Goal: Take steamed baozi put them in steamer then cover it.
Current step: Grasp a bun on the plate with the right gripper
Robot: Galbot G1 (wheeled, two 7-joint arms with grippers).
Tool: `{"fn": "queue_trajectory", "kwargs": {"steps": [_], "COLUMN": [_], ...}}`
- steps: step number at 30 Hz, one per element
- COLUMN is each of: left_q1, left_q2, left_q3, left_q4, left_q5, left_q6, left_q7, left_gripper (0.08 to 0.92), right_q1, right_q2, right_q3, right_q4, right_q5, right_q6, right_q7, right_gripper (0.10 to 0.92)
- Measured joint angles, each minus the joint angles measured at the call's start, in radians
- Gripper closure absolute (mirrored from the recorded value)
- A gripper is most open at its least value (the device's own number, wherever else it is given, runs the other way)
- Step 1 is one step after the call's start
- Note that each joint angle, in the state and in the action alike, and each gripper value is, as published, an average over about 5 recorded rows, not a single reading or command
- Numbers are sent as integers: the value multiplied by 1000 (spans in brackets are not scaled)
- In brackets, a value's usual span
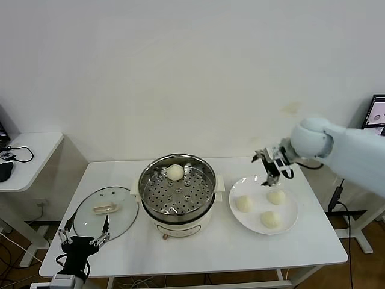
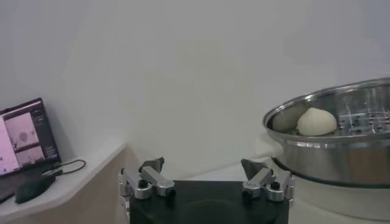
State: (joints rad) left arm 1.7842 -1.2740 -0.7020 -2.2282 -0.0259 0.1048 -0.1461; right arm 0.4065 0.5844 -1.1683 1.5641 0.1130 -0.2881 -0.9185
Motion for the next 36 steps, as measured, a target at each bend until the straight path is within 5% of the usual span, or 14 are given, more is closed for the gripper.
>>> {"fn": "queue_trajectory", "kwargs": {"steps": [36], "left_q1": [-8], "left_q2": [4], "left_q3": [-40], "left_q4": [34], "left_q5": [-9], "left_q6": [0], "left_q7": [2], "left_gripper": [177], "right_q1": [-358], "right_q2": [265], "right_q3": [202], "right_q4": [-338], "right_q5": [-160], "right_q6": [19], "right_q7": [10], "right_gripper": [203]}}
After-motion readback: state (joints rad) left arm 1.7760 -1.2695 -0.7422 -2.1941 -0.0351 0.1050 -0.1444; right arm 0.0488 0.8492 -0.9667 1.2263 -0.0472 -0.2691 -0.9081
